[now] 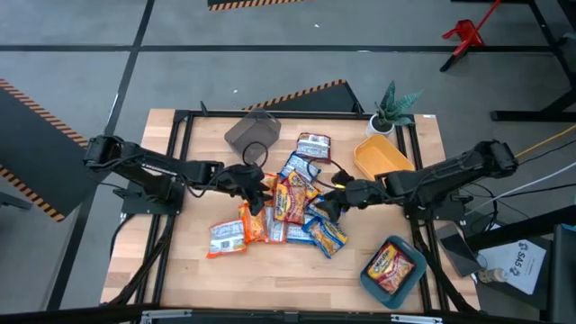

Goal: Sort Maruchan noodles
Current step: Put the red noodle pack into the blue bin

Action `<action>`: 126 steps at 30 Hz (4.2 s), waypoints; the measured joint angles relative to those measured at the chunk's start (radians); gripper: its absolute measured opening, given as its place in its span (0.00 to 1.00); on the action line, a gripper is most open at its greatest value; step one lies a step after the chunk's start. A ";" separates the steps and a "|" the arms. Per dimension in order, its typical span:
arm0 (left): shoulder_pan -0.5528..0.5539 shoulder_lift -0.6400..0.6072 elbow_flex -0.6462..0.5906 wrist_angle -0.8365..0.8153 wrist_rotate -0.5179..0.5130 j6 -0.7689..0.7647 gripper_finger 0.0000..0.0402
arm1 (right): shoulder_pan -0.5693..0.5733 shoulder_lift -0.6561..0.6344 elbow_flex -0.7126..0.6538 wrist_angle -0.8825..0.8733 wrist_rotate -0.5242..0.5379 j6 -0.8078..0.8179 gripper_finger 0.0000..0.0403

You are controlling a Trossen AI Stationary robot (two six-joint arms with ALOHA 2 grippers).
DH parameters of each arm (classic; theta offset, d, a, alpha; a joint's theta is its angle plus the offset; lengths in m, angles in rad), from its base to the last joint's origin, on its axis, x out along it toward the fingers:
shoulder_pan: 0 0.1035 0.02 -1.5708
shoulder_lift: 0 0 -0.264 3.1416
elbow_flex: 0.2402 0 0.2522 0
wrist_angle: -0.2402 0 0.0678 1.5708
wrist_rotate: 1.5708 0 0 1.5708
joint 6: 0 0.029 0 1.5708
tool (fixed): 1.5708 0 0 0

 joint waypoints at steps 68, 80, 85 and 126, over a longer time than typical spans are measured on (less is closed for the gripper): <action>-0.077 0.273 -0.070 0.286 0.097 -0.027 0.27 | -0.075 0.505 0.132 0.377 -0.126 0.246 0.55; -0.077 0.259 -0.065 0.290 0.143 -0.093 0.27 | -0.074 0.529 0.195 0.342 -0.147 0.264 0.29; -0.077 0.230 -0.053 0.266 0.231 -0.133 0.27 | -0.073 0.528 0.220 0.320 -0.172 0.252 0.23; -0.076 -0.257 -0.046 0.176 0.057 -0.220 0.27 | 0.576 -0.196 0.250 -0.957 -0.630 0.099 0.26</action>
